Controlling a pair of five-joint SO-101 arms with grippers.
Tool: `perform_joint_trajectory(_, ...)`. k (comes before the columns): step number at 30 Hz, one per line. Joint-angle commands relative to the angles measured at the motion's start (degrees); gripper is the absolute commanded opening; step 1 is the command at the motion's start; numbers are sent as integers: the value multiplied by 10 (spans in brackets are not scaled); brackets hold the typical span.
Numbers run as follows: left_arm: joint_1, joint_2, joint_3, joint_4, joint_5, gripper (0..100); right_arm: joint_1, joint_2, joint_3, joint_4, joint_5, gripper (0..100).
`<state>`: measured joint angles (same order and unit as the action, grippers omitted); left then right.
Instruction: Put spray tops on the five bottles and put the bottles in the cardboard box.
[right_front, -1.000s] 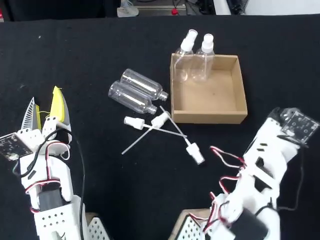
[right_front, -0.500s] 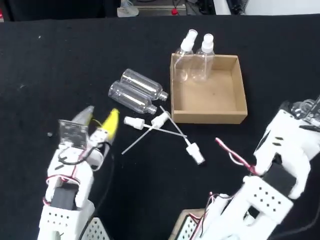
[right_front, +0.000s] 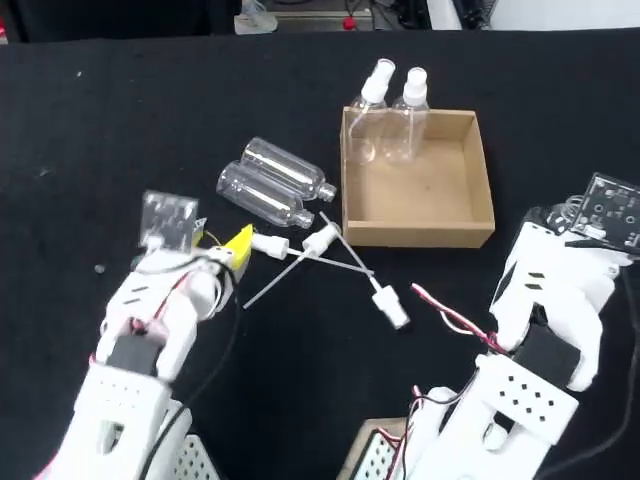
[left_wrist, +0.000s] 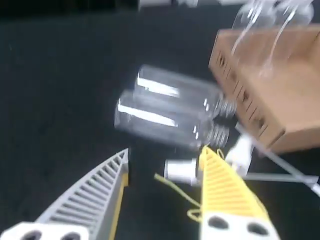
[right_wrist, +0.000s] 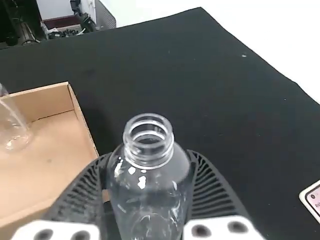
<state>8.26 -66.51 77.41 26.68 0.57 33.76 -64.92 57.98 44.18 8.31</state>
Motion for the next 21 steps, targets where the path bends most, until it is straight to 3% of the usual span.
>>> perform_joint_trajectory(1, 36, 154, -90, -31, 43, 223, -8, -19, -15, 1, 5, 28)
perform_joint_trajectory(5, 80, 260, -127, -64, 159, 228, -8, -19, -15, 1, 5, 28)
perform_joint_trajectory(11, 89, 380, -164, -98, 356, 229, -8, -19, -15, 1, 5, 28)
perform_joint_trajectory(16, 89, 448, -198, -97, 431, 229, -8, -19, -14, 1, 5, 28)
perform_joint_trajectory(21, 89, 497, -225, -97, 460, 228, -7, -19, -6, 0, 5, 28)
